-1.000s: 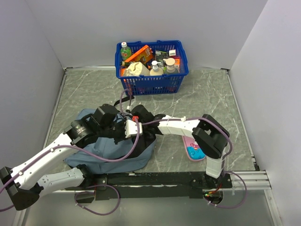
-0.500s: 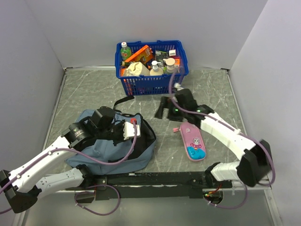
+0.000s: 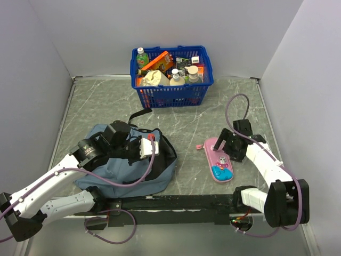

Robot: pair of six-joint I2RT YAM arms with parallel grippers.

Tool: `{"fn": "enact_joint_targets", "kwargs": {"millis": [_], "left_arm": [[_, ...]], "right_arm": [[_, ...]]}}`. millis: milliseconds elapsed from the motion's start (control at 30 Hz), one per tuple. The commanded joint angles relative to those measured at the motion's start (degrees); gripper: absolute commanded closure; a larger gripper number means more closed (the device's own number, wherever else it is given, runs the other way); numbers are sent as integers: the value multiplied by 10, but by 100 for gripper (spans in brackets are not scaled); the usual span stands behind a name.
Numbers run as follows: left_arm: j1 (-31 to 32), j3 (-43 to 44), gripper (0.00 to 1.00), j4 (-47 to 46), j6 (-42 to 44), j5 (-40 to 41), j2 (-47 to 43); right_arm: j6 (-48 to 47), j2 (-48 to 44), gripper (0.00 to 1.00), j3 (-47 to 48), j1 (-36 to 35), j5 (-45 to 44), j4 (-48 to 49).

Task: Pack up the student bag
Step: Pick up the stationery from the center of the board.

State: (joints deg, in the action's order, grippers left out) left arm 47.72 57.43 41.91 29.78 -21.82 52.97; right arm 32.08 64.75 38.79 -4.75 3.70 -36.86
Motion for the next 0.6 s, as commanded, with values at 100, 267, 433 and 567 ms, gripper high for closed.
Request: {"fn": "enact_joint_targets", "kwargs": {"millis": [100,267,433,567], "left_arm": [[6,23,99,-17,-9,-57,-2],[6,22,99,-26,-14,-62,0],[6,20,99,-34,-18,-68,2],[7,22,99,-43,-23,-69,3]], "right_arm": [[19,-24,0,-89,6,135,82],[48,-38,0,-150,4,248,166],[43,-61,0,-154,4,241,156],[13,-86,0,-108,3,203,82]]}}
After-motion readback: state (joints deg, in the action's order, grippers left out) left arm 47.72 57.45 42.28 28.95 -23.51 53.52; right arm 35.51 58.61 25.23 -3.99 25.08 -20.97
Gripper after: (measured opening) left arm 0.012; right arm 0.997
